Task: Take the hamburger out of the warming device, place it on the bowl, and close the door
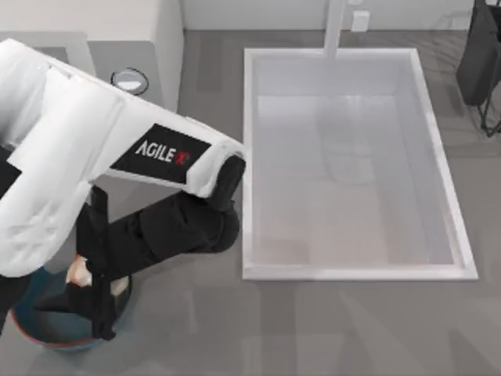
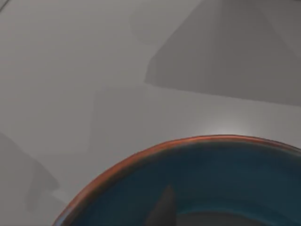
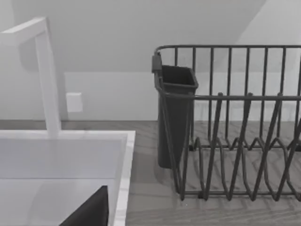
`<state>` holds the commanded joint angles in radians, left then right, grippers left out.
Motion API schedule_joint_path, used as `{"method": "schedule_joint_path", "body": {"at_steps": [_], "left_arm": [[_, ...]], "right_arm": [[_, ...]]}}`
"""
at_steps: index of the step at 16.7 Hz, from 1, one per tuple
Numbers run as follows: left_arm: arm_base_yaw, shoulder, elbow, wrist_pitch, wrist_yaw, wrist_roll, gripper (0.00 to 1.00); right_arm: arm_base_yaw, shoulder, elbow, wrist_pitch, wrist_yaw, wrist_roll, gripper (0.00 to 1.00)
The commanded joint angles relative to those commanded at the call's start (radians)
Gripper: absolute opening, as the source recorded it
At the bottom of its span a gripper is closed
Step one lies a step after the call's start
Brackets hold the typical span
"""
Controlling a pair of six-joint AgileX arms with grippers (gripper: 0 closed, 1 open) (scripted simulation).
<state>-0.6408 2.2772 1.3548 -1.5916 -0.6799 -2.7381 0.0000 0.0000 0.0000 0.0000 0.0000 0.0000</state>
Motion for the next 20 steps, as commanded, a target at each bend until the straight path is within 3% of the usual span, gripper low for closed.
{"method": "schedule_joint_path", "body": {"at_steps": [6,10,20], "left_arm": [[0.051,0.009,-0.114,0.14,-0.044,0.041,0.0],[0.053,0.01,-0.118,0.145,-0.045,0.043,0.0],[0.053,0.01,-0.118,0.145,-0.045,0.043,0.75]], "right_arm": [[0.0,0.0,0.0,0.0,0.0,0.0,1.0],[0.0,0.0,0.0,0.0,0.0,0.0,1.0],[0.0,0.0,0.0,0.0,0.0,0.0,1.0]]}}
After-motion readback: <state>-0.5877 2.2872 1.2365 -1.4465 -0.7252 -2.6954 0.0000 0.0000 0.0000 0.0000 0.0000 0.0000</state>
